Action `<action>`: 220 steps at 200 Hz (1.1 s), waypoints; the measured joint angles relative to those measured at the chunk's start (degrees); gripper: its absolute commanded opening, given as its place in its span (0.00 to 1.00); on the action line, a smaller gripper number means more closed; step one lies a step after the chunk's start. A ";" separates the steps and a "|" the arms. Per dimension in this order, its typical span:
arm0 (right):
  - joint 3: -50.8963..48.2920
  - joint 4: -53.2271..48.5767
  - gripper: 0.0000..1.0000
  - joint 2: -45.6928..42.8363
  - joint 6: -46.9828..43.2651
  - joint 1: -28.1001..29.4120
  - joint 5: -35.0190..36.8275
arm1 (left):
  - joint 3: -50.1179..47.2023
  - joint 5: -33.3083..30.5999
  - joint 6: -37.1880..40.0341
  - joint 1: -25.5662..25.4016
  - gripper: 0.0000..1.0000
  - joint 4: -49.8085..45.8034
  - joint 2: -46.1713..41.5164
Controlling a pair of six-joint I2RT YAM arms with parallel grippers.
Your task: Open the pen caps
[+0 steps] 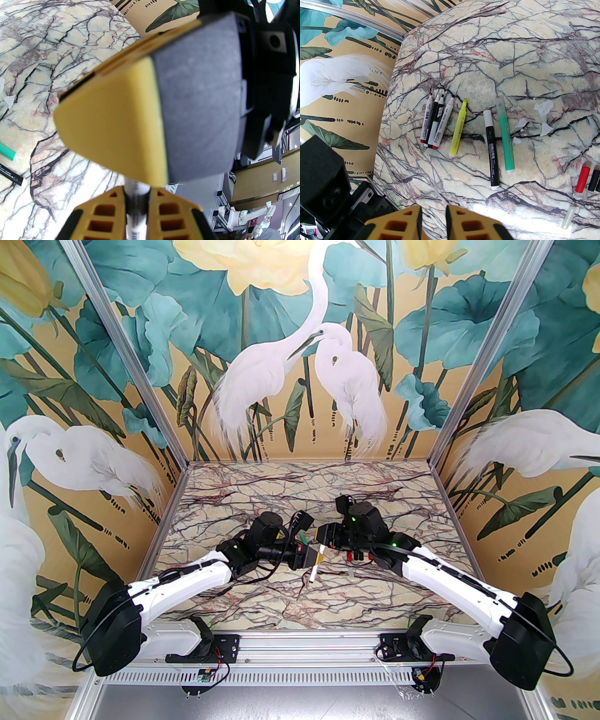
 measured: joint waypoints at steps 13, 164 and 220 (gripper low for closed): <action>0.00 0.00 0.25 0.00 0.00 0.00 0.00 | 0.00 0.09 0.00 -0.02 0.11 0.02 0.02; 0.00 0.98 0.14 -0.44 0.02 -0.11 -0.50 | -0.48 0.26 -3.15 -0.02 0.34 4.94 0.04; -0.20 3.28 0.14 -0.59 1.57 -0.11 -1.99 | -2.01 0.28 -5.01 -0.02 0.35 10.45 0.04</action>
